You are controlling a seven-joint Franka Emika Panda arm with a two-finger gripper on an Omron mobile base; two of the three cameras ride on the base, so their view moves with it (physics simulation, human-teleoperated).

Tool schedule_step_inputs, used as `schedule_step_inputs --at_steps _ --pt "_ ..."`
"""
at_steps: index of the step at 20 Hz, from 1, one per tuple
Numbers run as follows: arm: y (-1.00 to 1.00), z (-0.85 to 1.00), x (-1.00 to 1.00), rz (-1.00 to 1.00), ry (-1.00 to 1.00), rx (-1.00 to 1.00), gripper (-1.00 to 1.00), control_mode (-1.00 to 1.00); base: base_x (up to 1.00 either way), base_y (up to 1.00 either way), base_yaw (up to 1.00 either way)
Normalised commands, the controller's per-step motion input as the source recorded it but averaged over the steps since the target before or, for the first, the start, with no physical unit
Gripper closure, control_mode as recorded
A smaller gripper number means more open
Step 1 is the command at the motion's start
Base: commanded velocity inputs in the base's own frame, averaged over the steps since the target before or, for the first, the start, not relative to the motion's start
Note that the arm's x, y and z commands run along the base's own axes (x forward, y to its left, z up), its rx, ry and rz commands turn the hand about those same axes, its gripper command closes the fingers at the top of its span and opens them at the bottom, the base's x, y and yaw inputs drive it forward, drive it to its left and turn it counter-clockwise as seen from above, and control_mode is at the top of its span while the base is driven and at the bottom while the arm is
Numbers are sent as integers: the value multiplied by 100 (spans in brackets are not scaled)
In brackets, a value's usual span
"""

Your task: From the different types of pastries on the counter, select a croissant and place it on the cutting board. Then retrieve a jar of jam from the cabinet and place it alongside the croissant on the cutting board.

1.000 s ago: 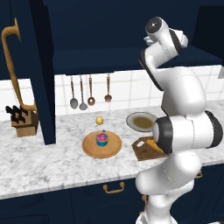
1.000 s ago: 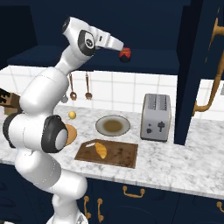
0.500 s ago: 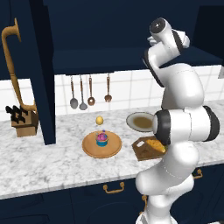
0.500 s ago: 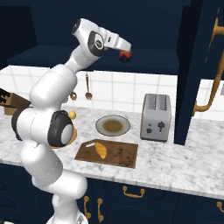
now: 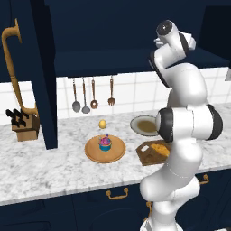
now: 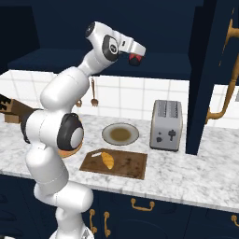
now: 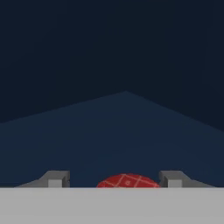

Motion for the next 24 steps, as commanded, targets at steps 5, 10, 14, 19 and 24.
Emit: schedule_step_inputs --at_steps 5,10,14,19,24 --pt "-15 -17 -2 1 1 0 100 -100 0 0 0" --pt "-59 22 -67 12 -23 11 100 -100 0 0 0" --pt "-20 34 -100 16 -29 8 100 -100 0 0 0" --pt "11 10 -100 23 -16 1 100 -100 0 0 0" --pt "23 7 -100 28 -8 0 100 -100 0 0 0"
